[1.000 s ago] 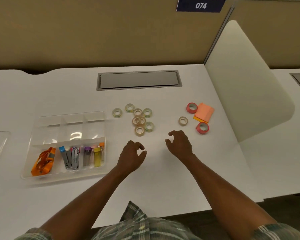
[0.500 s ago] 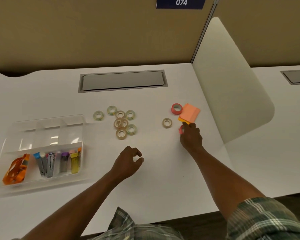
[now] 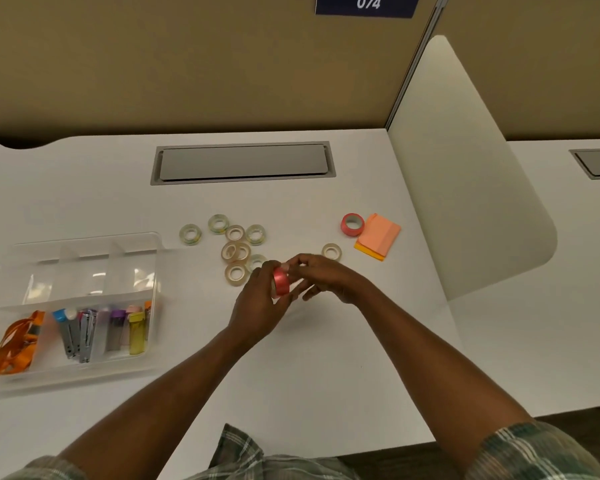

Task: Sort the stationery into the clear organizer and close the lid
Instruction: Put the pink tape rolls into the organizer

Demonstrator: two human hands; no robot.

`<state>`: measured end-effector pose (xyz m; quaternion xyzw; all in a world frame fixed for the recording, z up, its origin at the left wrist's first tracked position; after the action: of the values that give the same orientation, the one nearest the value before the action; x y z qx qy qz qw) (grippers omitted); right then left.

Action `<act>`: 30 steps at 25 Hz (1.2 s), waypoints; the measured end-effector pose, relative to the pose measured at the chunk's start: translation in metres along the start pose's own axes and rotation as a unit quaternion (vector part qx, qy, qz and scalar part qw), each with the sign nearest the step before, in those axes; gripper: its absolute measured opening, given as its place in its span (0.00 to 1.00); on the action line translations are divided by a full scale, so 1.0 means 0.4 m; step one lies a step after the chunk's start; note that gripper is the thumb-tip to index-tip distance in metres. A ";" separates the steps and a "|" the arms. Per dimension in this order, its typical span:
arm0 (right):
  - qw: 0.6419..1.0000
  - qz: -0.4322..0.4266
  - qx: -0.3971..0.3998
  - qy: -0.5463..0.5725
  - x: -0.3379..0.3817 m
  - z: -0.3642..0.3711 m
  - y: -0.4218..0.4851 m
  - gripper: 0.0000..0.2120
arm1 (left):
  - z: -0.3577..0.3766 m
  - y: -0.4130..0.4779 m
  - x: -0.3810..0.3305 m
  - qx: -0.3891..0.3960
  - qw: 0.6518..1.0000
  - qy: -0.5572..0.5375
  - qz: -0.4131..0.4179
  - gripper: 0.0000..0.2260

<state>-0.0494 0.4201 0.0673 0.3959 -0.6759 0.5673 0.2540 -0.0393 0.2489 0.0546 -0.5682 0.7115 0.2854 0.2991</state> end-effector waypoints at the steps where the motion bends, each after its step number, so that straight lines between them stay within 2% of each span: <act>1: 0.997 -0.024 -0.067 -0.018 -0.002 -0.023 0.022 0.22 | -0.004 0.005 0.005 0.001 1.000 0.009 -0.006 0.25; 2: 0.981 -0.070 -0.167 -0.070 -0.005 -0.056 0.049 0.21 | -0.007 0.007 0.010 0.003 1.000 0.015 -0.016 0.26; 3: 0.944 -0.119 -0.270 -0.147 -0.020 -0.099 0.084 0.19 | -0.009 0.006 0.018 0.007 0.999 0.015 -0.030 0.25; 4: 0.903 -0.156 -0.337 -0.217 -0.032 -0.138 0.112 0.18 | -0.010 0.002 0.026 0.013 0.999 0.012 -0.043 0.25; 5: 0.877 -0.168 -0.362 -0.268 -0.051 -0.172 0.142 0.18 | -0.012 -0.005 0.034 0.021 0.998 0.012 -0.050 0.25; 7: 0.873 -0.127 -0.338 -0.328 -0.077 -0.223 0.189 0.20 | -0.019 -0.018 0.050 0.029 0.998 0.015 -0.058 0.25; 10: 0.868 -0.041 -0.262 -0.421 -0.090 -0.242 0.209 0.17 | -0.043 -0.026 0.076 0.022 0.997 0.015 -0.067 0.25; 13: 0.867 -0.056 -0.297 -0.396 -0.093 -0.229 0.209 0.16 | -0.077 -0.030 0.095 0.019 0.996 0.022 -0.084 0.27; 16: 0.867 -0.116 -0.340 -0.346 -0.043 -0.171 0.193 0.15 | -0.126 -0.035 0.117 0.015 0.994 -0.005 -0.105 0.28; 19: 0.866 -0.177 -0.352 -0.308 0.070 -0.040 0.157 0.10 | -0.192 -0.048 0.153 0.009 0.993 -0.029 -0.116 0.26; 21: 0.892 -0.190 -0.339 -0.232 0.151 0.073 0.111 0.08 | -0.243 -0.057 0.183 -0.002 0.993 -0.037 -0.112 0.25; 24: 0.934 -0.186 -0.278 -0.123 0.233 0.261 0.062 0.06 | -0.328 -0.068 0.251 -0.035 0.993 -0.033 -0.111 0.24; 27: 0.942 -0.219 -0.218 -0.134 0.287 0.440 0.055 0.06 | -0.413 -0.065 0.347 -0.063 0.990 -0.038 -0.121 0.23; 30: 0.925 -0.279 -0.168 -0.198 0.329 0.605 0.068 0.08 | -0.518 -0.049 0.452 -0.109 0.984 -0.033 -0.134 0.27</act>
<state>-0.1197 0.1543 0.1013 0.6239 -0.6603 0.2618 0.3260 -0.0727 -0.0245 0.0541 -0.6778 0.5835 0.3368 0.2945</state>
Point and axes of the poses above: each hand's wrist, its own y-axis towards the middle knuckle, its own z-axis out of the palm, x = y × z, the point moved 2 cm from there along y, towards the middle knuckle, and after that the axes turned 14 degrees about -x, right-handed, at the moved point
